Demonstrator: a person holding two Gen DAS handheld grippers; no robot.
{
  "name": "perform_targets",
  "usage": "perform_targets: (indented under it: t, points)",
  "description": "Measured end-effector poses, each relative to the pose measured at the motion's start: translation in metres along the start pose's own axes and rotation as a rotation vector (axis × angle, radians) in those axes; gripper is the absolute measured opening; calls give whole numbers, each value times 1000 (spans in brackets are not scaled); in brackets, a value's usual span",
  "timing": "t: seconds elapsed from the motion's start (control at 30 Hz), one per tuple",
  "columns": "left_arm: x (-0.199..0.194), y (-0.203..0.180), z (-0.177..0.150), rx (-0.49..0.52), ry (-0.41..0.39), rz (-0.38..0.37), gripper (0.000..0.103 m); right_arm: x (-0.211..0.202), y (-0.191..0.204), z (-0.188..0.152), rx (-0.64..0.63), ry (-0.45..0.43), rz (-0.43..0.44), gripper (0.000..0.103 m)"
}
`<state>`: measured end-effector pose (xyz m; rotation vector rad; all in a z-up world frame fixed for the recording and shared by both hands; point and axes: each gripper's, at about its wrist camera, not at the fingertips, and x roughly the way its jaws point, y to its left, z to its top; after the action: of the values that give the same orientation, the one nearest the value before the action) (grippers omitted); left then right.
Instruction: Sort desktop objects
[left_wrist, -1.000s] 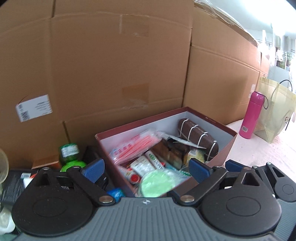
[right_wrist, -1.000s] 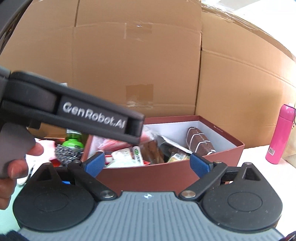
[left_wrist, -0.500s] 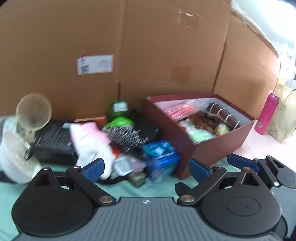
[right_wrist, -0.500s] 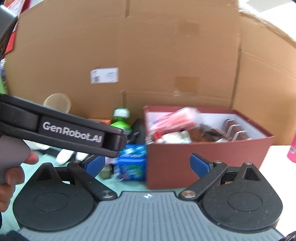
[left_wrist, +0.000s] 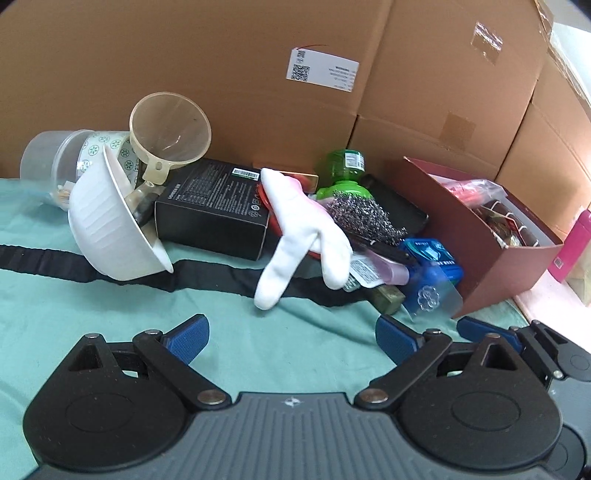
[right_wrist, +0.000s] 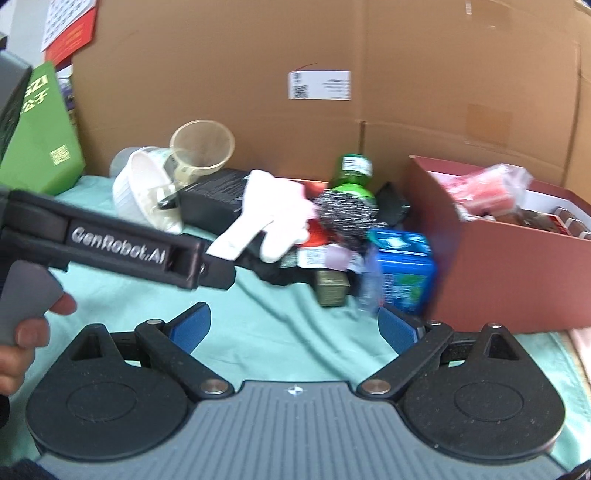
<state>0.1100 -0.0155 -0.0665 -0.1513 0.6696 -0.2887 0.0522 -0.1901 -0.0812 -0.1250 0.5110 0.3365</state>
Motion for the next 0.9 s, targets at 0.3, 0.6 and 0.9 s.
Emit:
perform_targets:
  t: [0.3, 0.6, 0.9]
  points:
    - [20, 4, 14, 31, 16, -47, 87, 21, 6, 8, -23, 12, 2, 79]
    - [40, 8, 25, 2, 21, -75, 75, 47, -11, 12, 25, 33, -46, 57]
    - [68, 15, 33, -21, 44, -46, 75, 70, -19, 16, 59, 97, -92, 48]
